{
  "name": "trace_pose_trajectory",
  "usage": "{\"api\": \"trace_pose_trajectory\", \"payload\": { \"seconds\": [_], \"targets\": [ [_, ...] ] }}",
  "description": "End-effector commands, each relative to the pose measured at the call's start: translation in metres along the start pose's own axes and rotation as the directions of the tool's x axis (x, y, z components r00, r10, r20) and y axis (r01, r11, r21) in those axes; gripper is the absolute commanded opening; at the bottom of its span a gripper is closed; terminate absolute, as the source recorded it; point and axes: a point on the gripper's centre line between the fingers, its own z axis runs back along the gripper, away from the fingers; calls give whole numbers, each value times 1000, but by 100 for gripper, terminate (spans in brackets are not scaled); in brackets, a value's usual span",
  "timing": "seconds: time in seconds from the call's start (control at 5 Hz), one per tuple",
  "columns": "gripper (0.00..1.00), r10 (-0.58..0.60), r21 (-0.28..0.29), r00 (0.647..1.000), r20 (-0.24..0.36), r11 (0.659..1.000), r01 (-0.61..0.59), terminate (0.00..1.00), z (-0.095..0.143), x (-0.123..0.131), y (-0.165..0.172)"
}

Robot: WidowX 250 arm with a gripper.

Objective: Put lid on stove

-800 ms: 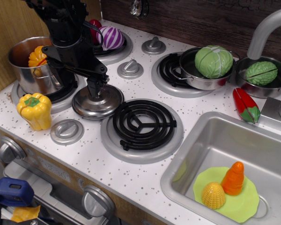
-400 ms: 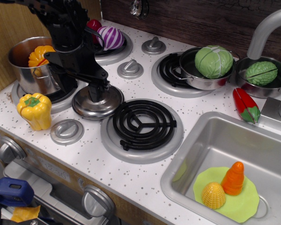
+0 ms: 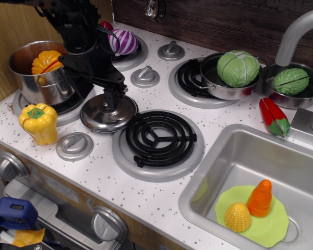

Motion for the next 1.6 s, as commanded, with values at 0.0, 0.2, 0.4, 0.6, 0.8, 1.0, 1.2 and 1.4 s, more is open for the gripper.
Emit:
{"api": "trace_pose_trajectory", "payload": {
  "seconds": [0.0,0.2,0.4,0.6,0.8,1.0,1.2,1.4],
  "targets": [
    [100,5,3,998,55,1000,-5,0,1,10,12],
    [100,-4,-17,998,65,1000,5,0,-7,13,14],
    [100,-1,-25,997,71,1000,3,0,-11,13,14],
    [100,6,-32,997,75,999,-3,0,-15,12,14],
    [100,24,-55,996,90,998,-19,0,-24,9,15],
    [0,36,-56,996,87,998,-31,0,-24,12,13],
    [0,46,-48,997,58,998,-43,0,-8,19,10],
    [0,62,-50,997,53,997,-59,0,9,31,2]
  ]
}}
